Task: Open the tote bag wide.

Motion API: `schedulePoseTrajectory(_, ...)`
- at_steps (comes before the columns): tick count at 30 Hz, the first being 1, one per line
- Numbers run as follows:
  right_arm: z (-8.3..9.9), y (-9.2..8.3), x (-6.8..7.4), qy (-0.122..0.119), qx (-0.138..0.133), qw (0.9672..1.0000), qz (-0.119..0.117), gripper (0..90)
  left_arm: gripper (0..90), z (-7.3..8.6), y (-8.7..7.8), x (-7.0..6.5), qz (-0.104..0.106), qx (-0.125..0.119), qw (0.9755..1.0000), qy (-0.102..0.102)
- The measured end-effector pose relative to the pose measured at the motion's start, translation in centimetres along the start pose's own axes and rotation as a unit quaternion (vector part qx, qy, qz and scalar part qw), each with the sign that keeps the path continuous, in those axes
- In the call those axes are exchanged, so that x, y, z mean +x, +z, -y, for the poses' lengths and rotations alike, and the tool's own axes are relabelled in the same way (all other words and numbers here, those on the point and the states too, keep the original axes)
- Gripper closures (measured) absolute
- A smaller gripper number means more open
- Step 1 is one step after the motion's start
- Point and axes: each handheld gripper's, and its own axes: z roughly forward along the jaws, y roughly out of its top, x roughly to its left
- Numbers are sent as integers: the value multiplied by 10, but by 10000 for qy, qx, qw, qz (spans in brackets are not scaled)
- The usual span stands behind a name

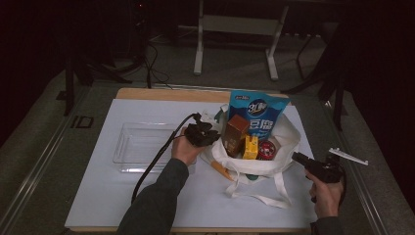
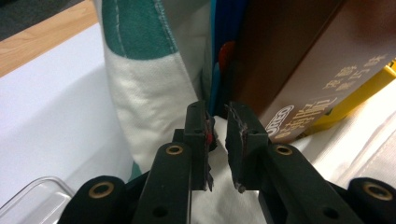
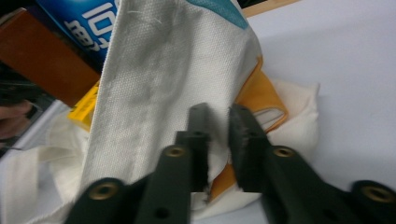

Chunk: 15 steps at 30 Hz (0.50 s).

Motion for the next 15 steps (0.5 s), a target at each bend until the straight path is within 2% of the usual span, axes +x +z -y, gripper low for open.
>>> schedulePoseTrajectory(3,-4,7,3,-136,81,9997,171,872,790,-2,4,-1,-23,7,10000,-53)
schedulePoseTrajectory(6,-3,18,3,-219,256,9984,445,884,791,-5,8,-2,-92,94,9999,31)
schedulePoseTrajectory(7,-3,18,3,-219,256,9984,445,884,791,-5,8,-2,-92,94,9999,31)
schedulePoseTrajectory(8,1,25,1,-282,390,9968,630,889,791,-6,12,-2,-103,142,9998,59)
schedulePoseTrajectory(13,9,36,-7,-178,601,9946,827,893,793,-5,23,-1,-74,199,9998,-4)
schedulePoseTrajectory(15,12,40,-9,-226,701,9930,925,894,795,-5,25,0,-79,225,9997,-7)
